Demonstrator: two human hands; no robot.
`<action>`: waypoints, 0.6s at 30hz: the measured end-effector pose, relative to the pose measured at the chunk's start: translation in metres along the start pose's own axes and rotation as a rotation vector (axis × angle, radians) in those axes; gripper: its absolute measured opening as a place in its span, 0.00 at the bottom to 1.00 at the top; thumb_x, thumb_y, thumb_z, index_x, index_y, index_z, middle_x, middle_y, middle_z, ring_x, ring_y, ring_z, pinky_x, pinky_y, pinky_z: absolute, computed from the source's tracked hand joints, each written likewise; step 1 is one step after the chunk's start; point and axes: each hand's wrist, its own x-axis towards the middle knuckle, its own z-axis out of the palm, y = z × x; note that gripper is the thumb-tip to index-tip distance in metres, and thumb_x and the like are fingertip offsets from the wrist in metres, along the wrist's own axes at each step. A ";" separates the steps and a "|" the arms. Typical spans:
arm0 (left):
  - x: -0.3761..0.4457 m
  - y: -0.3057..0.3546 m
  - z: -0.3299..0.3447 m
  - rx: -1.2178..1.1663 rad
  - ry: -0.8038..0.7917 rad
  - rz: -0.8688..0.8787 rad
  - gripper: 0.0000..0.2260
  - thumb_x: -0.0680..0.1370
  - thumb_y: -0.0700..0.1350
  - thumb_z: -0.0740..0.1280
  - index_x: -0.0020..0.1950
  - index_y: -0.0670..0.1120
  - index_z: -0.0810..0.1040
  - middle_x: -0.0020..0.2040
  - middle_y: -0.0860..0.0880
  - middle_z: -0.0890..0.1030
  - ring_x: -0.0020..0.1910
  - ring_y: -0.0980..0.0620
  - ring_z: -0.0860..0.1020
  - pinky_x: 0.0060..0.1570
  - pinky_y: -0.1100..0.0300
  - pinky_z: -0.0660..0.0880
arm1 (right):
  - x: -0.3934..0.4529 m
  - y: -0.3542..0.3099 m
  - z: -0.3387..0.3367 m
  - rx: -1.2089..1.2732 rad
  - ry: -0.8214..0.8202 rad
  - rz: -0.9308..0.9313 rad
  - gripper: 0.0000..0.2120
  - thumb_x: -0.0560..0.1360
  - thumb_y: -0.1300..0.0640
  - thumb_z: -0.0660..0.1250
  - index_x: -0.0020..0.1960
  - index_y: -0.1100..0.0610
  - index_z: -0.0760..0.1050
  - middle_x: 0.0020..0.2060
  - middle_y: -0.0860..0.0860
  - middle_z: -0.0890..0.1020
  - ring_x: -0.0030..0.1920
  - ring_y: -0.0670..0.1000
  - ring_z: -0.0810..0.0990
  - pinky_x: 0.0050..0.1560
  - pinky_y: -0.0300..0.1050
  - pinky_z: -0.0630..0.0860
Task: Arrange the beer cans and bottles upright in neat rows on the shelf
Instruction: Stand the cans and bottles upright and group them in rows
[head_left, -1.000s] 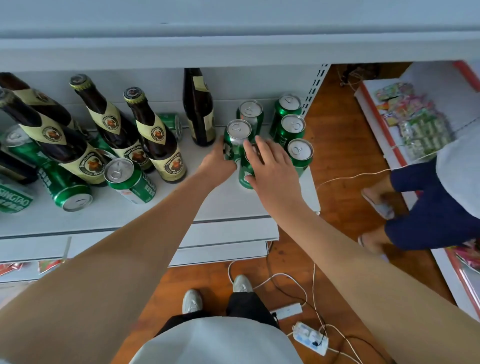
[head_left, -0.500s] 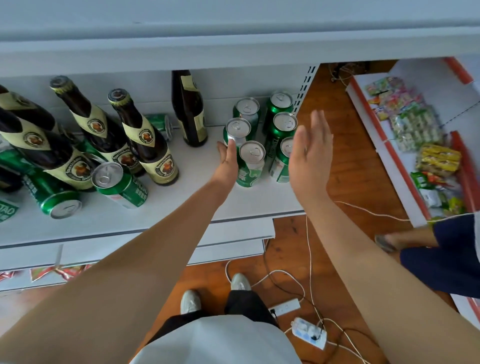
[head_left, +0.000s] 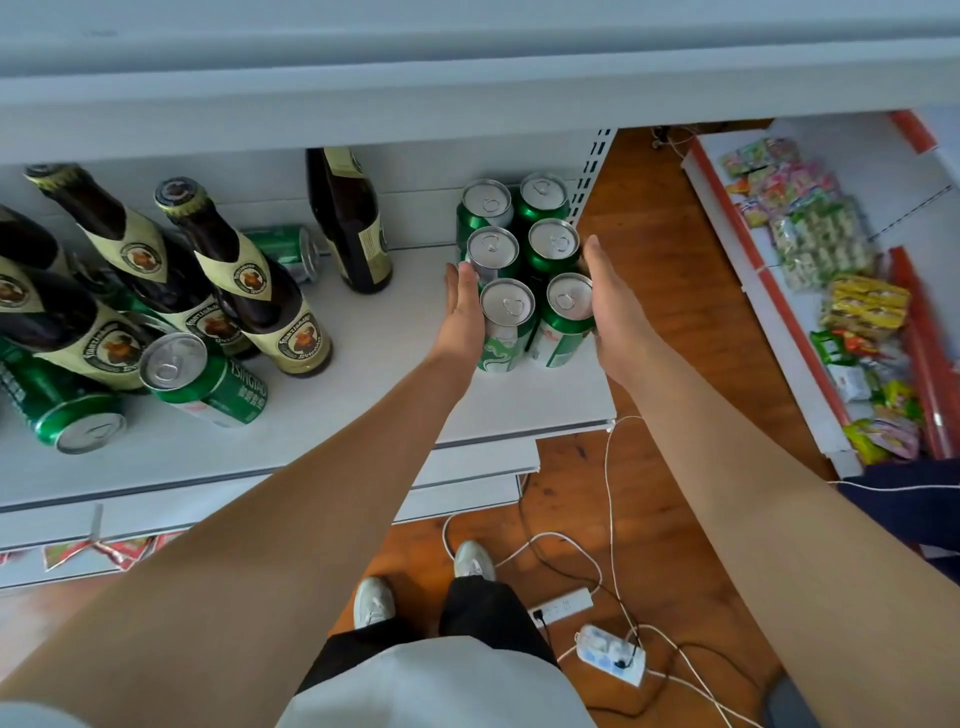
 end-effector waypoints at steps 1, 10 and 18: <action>0.008 -0.004 0.000 -0.030 -0.017 0.011 0.46 0.64 0.80 0.50 0.78 0.61 0.58 0.75 0.55 0.67 0.74 0.50 0.65 0.75 0.46 0.59 | 0.000 -0.001 0.000 -0.012 -0.011 -0.032 0.35 0.70 0.27 0.57 0.74 0.40 0.62 0.72 0.43 0.68 0.72 0.48 0.66 0.73 0.55 0.60; -0.007 0.015 -0.005 0.050 0.022 0.076 0.30 0.80 0.67 0.48 0.79 0.56 0.59 0.76 0.50 0.67 0.75 0.49 0.64 0.74 0.52 0.59 | 0.006 0.002 -0.002 -0.108 -0.028 -0.092 0.28 0.76 0.36 0.58 0.75 0.37 0.59 0.72 0.41 0.67 0.71 0.47 0.67 0.72 0.59 0.63; -0.044 0.009 -0.049 0.326 0.133 0.252 0.22 0.84 0.55 0.54 0.78 0.52 0.61 0.75 0.50 0.68 0.71 0.50 0.68 0.66 0.60 0.63 | -0.028 -0.010 0.002 -0.444 0.351 -0.476 0.26 0.82 0.43 0.54 0.75 0.56 0.62 0.73 0.51 0.67 0.74 0.49 0.64 0.73 0.45 0.62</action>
